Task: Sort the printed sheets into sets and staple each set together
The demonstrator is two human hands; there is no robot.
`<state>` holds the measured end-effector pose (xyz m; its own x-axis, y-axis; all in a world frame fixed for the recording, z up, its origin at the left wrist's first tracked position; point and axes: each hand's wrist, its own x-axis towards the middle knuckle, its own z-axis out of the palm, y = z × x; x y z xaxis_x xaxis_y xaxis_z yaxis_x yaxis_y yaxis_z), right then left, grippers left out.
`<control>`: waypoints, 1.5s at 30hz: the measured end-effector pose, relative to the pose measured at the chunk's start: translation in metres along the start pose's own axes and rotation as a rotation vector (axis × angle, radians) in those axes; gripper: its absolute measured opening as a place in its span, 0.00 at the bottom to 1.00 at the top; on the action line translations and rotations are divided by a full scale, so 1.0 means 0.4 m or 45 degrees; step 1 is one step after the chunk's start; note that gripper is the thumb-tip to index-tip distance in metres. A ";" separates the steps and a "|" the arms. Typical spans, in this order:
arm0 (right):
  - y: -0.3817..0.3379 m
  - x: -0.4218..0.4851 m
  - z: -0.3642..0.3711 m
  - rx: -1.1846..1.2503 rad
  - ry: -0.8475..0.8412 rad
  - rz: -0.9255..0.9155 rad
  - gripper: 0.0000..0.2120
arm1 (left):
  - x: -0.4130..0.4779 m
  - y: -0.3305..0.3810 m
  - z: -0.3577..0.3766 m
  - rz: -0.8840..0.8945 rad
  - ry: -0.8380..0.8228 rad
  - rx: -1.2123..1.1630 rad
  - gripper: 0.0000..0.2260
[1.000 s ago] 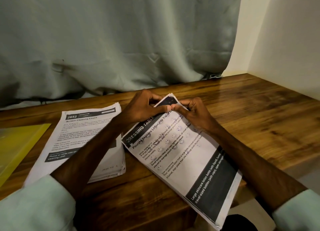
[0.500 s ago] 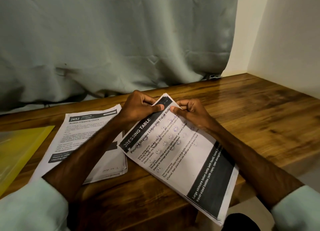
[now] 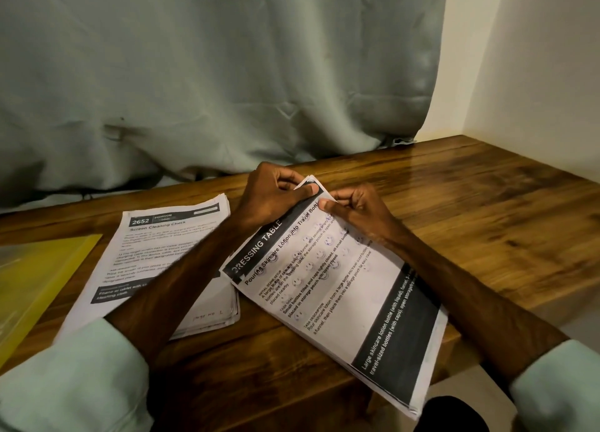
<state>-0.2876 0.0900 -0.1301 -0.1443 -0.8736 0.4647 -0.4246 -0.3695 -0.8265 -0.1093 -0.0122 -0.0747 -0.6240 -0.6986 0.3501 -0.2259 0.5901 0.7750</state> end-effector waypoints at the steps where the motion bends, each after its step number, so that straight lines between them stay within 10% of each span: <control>1: 0.004 0.002 0.000 -0.035 -0.002 -0.016 0.08 | -0.003 -0.007 0.000 0.009 -0.004 0.006 0.08; 9: 0.009 -0.003 0.002 -0.095 -0.110 -0.103 0.11 | -0.057 -0.054 -0.042 0.141 -0.058 0.251 0.07; 13: 0.014 0.002 -0.014 0.276 -0.056 0.079 0.23 | -0.141 -0.101 -0.015 0.601 0.181 0.651 0.08; 17: 0.041 0.005 -0.021 0.037 0.103 0.113 0.13 | -0.216 -0.110 0.010 1.001 0.224 0.784 0.12; 39: -0.075 0.158 0.123 -0.679 -0.560 0.591 0.21 | -0.242 -0.148 0.019 1.088 0.341 0.725 0.11; 45: -0.050 0.167 0.160 -0.772 -0.396 0.618 0.14 | -0.234 -0.159 0.022 1.066 0.361 0.704 0.10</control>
<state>-0.2316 0.0189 -0.1028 -0.2197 -0.9722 -0.0811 -0.7989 0.2270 -0.5569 -0.0431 0.0191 -0.1614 -0.5563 -0.0074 0.8309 -0.1576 0.9828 -0.0967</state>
